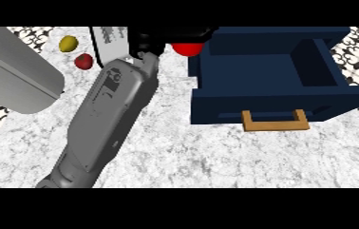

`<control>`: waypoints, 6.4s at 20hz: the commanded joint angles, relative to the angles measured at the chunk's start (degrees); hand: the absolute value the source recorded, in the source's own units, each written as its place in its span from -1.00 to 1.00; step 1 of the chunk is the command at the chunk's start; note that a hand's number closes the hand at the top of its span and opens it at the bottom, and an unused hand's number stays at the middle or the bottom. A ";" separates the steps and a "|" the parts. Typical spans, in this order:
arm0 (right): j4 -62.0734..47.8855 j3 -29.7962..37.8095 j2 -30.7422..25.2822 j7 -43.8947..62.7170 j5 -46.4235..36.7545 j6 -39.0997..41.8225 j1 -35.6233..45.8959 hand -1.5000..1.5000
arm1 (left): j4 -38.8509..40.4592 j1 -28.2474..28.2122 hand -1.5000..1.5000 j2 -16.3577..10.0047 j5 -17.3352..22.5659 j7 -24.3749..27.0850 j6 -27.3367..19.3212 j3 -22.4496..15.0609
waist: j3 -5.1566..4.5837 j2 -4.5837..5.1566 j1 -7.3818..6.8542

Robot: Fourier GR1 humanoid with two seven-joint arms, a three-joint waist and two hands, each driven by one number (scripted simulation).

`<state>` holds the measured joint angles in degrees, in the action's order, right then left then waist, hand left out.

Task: Pick up the can, place it into the drawer and close the drawer

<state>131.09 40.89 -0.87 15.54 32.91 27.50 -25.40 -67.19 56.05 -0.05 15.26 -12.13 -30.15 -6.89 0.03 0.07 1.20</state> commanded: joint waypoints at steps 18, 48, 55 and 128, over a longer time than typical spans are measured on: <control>0.28 -2.78 0.04 1.47 -2.71 -1.70 3.38 -1.00 | 28.77 22.42 1.00 0.05 18.19 10.34 -5.33 -8.11 | 0.02 0.33 1.32; -1.39 -3.80 -2.69 2.36 -3.11 -2.64 8.27 -1.00 | 40.59 23.98 -1.00 0.04 38.43 20.37 -16.43 -27.98 | 0.12 1.35 4.57; 0.48 -3.73 -0.66 0.94 -2.24 -0.79 5.98 -1.00 | 40.38 23.09 -1.00 0.05 41.60 23.88 -17.53 -28.92 | 0.14 1.18 5.46; -105.72 -33.88 -7.32 -21.75 -107.22 -62.32 79.80 -1.00 | 8.10 10.87 -1.00 -23.15 33.14 6.52 -17.13 -25.72 | 0.08 1.04 -5.97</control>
<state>32.13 5.61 -9.36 -8.16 -73.54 -30.91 51.29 -56.47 67.47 -21.77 48.74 -3.64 -47.38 -32.57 -0.69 0.11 -3.65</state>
